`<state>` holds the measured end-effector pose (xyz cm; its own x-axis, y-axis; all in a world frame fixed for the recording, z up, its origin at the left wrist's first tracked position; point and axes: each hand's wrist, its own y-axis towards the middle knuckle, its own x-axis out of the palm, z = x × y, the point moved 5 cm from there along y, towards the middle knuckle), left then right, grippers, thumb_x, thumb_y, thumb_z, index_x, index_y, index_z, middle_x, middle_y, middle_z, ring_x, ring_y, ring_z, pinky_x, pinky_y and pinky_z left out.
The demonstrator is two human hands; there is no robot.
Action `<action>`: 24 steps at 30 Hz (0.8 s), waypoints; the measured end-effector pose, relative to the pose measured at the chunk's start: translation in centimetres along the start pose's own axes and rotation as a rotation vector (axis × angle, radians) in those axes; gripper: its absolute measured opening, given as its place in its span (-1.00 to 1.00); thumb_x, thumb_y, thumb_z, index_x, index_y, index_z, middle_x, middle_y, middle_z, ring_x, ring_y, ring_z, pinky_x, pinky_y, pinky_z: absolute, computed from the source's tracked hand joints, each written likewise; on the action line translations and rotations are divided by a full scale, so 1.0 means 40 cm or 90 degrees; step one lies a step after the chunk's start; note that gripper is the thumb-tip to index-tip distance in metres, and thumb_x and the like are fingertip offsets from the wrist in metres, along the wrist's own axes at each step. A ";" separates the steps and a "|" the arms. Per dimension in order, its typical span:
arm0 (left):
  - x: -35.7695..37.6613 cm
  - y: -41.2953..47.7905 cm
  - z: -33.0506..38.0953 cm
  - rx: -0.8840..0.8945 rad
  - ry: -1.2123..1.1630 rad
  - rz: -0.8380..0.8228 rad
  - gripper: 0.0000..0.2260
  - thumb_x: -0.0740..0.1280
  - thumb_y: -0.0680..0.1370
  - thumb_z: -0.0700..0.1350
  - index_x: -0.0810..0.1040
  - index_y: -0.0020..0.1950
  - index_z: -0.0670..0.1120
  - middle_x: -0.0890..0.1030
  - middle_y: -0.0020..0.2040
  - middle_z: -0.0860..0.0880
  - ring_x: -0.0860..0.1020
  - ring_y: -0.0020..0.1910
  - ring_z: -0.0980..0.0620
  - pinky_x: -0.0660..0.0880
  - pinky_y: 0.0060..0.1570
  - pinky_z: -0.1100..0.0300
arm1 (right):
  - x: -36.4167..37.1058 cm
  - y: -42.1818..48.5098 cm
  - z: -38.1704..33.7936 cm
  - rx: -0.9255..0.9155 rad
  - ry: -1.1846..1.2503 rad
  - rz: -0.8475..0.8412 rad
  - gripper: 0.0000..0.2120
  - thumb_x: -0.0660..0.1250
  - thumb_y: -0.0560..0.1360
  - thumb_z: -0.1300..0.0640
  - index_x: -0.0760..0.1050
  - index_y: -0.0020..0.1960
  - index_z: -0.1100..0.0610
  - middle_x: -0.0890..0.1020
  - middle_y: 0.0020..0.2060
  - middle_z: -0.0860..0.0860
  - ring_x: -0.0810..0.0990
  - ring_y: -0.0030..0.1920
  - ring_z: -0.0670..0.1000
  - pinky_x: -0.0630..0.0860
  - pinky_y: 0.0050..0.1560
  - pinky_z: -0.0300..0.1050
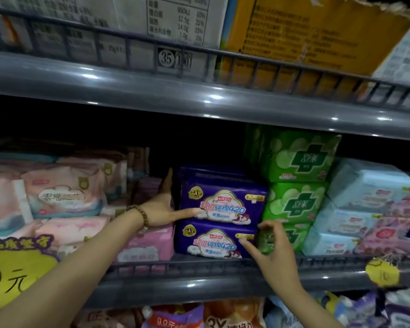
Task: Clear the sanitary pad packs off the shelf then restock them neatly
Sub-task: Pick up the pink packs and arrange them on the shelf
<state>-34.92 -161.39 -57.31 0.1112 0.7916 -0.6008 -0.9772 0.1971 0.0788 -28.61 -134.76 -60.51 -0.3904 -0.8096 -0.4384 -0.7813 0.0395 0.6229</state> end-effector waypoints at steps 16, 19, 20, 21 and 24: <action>0.068 -0.056 0.029 0.051 -0.006 0.074 0.03 0.44 0.39 0.12 -0.31 0.52 0.07 0.30 0.46 -0.03 0.44 0.29 0.05 0.49 0.23 0.02 | 0.056 -0.040 -0.006 -0.269 -0.400 0.070 -0.48 0.19 0.56 -0.06 0.24 0.46 0.07 0.29 0.42 0.08 0.26 0.43 0.10 0.19 0.41 0.00; 0.076 -0.057 0.032 0.032 0.027 0.067 0.01 0.35 0.29 0.33 -0.12 0.53 0.00 0.38 0.41 -0.05 0.49 0.26 0.02 0.50 0.22 -0.01 | 0.079 0.002 0.020 -0.278 -0.482 -0.036 -0.43 -0.06 0.62 -0.16 0.04 0.56 0.04 0.10 0.54 0.03 0.04 0.54 0.07 -0.02 0.51 0.05; 0.081 -0.057 0.032 0.032 0.038 0.065 -0.01 0.35 0.30 0.33 -0.10 0.53 -0.02 0.39 0.41 -0.06 0.48 0.26 0.01 0.49 0.23 -0.03 | 0.082 0.017 0.033 -0.272 -0.507 -0.057 -0.43 -0.10 0.62 -0.17 0.01 0.56 0.03 0.07 0.55 0.01 0.01 0.55 0.05 -0.04 0.51 0.04; 0.085 -0.056 0.032 0.033 0.045 0.066 -0.04 0.36 0.35 0.28 -0.10 0.53 -0.03 0.39 0.41 -0.06 0.48 0.27 0.00 0.48 0.24 -0.03 | 0.081 0.030 0.045 -0.273 -0.529 -0.075 -0.44 -0.12 0.63 -0.17 -0.02 0.57 0.03 0.06 0.55 0.00 -0.02 0.55 0.02 -0.06 0.51 0.03; 0.088 -0.049 0.028 0.038 0.052 0.074 -0.11 0.41 0.44 0.10 -0.11 0.53 -0.06 0.39 0.40 -0.07 0.47 0.28 -0.01 0.47 0.25 -0.03 | 0.070 0.046 0.054 -0.299 -0.547 -0.084 -0.44 -0.09 0.62 -0.15 -0.01 0.57 0.03 0.07 0.55 -0.01 -0.04 0.55 0.00 -0.10 0.52 0.01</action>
<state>-32.39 -158.33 -58.69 -0.0189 0.7616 -0.6478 -0.9698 0.1435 0.1971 -32.19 -135.66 -62.00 -0.6807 -0.0826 -0.7279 -0.6434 -0.4078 0.6479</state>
